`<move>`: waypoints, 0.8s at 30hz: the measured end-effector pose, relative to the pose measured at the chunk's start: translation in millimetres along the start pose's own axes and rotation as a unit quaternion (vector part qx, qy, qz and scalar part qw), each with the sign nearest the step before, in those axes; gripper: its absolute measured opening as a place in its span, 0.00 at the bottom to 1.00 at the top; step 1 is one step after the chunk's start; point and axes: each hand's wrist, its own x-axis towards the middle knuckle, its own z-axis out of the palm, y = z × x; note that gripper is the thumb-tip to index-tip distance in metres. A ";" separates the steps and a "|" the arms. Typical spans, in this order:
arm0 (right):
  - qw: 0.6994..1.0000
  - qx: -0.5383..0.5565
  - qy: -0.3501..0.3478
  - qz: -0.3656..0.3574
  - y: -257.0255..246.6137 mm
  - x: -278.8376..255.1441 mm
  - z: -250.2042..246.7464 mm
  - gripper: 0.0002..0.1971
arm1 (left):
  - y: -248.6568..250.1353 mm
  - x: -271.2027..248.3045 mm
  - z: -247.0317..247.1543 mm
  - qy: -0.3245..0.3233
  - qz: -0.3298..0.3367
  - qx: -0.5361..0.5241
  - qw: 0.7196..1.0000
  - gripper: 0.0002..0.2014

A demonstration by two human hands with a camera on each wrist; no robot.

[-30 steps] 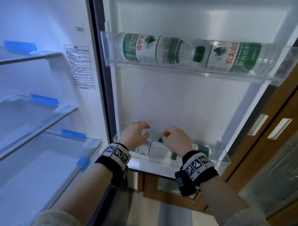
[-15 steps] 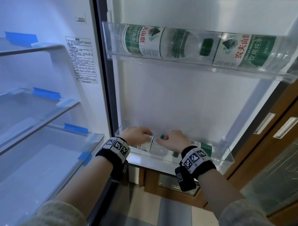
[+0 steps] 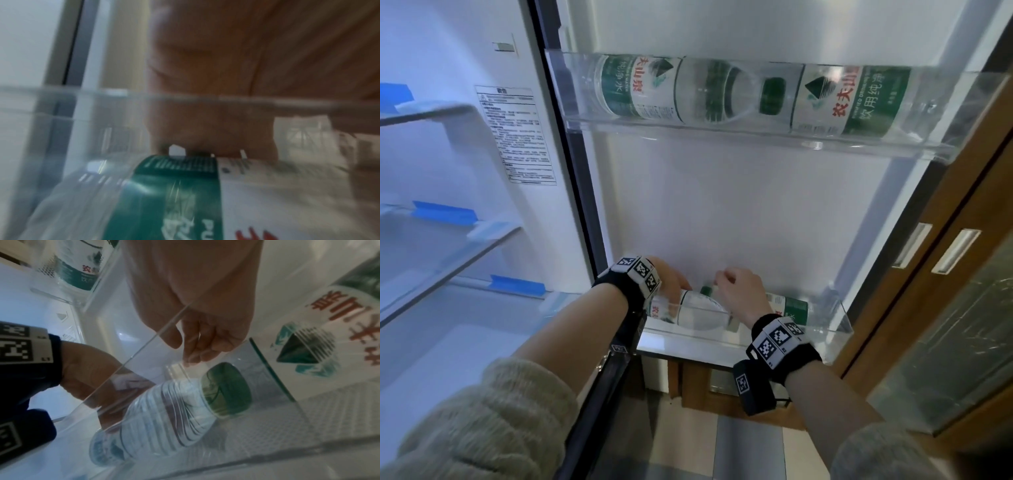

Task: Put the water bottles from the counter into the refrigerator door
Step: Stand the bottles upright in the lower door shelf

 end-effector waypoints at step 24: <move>0.990 0.098 0.071 -0.071 -1.8 -6.2 -1.0 0.08 | -18.6 -3.8 -10.9 0.168 0.122 -0.015 0.978 0.30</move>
